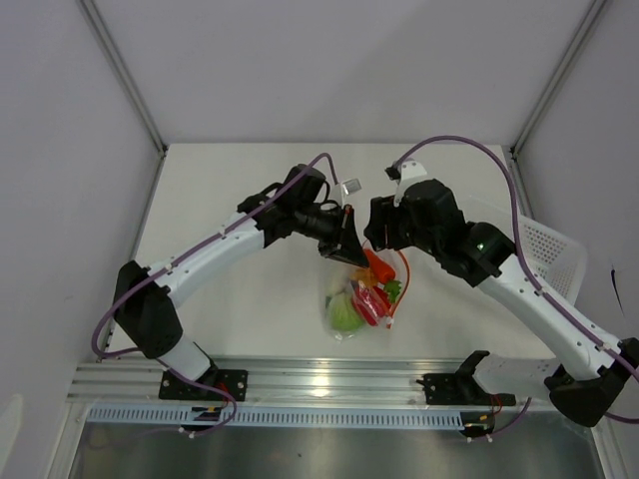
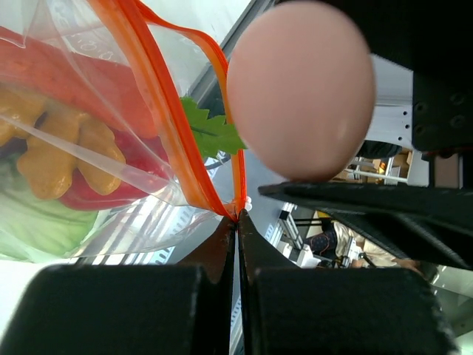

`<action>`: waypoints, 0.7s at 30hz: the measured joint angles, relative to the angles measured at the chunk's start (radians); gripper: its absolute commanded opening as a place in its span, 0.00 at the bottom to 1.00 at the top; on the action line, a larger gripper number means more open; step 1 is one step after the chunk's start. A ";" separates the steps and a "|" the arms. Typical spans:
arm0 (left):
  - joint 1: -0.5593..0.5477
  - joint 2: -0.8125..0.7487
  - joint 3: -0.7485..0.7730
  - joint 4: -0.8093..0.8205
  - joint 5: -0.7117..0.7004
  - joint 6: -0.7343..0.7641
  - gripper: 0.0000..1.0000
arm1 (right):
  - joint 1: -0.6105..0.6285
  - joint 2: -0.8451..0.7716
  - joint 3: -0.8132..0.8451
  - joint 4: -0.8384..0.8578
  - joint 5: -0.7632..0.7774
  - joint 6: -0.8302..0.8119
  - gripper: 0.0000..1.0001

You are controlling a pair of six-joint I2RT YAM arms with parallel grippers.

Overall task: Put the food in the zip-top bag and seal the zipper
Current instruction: Place the fake vegetable in the zipper food storage bag.

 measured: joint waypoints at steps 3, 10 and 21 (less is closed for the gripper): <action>0.000 -0.005 0.000 -0.002 -0.007 0.000 0.01 | 0.024 -0.002 -0.008 -0.015 0.007 0.017 0.04; 0.000 -0.035 -0.008 -0.003 -0.019 0.000 0.01 | 0.058 -0.051 -0.077 -0.028 0.014 0.058 0.16; 0.000 -0.065 -0.034 -0.010 -0.023 0.000 0.01 | 0.061 -0.088 -0.120 -0.036 0.032 0.109 0.99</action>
